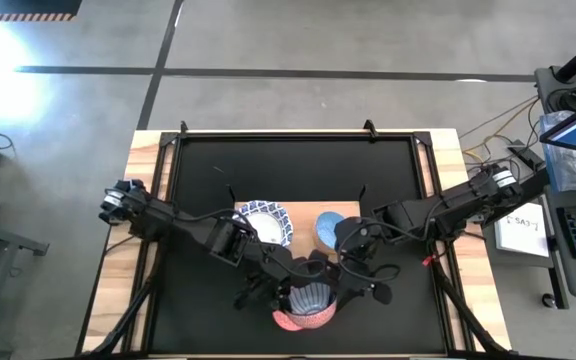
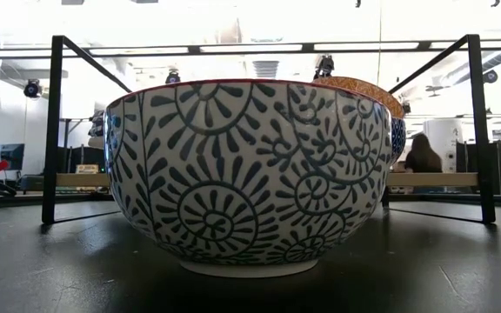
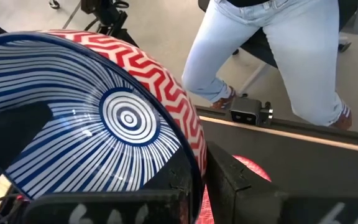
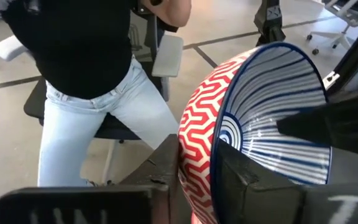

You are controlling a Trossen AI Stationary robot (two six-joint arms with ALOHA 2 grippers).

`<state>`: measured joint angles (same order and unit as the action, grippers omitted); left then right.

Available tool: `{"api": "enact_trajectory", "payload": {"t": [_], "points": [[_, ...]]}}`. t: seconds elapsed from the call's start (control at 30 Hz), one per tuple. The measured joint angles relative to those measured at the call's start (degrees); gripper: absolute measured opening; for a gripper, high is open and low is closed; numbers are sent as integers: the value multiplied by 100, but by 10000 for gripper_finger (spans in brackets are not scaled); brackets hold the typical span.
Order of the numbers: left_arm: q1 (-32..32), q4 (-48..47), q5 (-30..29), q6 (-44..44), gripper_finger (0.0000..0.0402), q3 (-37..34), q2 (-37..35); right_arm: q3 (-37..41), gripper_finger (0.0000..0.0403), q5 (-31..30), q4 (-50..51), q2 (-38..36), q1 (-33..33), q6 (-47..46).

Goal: Place and stack bowls onto a shelf
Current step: Stack the dark blue patterned bowl on top of the light blue patterned bowl on the shelf

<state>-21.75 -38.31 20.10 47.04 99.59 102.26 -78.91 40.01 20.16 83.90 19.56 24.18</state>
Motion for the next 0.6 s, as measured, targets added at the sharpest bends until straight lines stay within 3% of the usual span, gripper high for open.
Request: {"api": "enact_trajectory", "payload": {"t": [0.17, 0.6], "points": [[8, 5, -66, 141, 17, 0, 0, 0, 39, 156, -3, -4, -42, 76], [10, 223, -116, -168, 79, 2, -9, 2, 32, 201, 50, -28, -47, 53]]}}
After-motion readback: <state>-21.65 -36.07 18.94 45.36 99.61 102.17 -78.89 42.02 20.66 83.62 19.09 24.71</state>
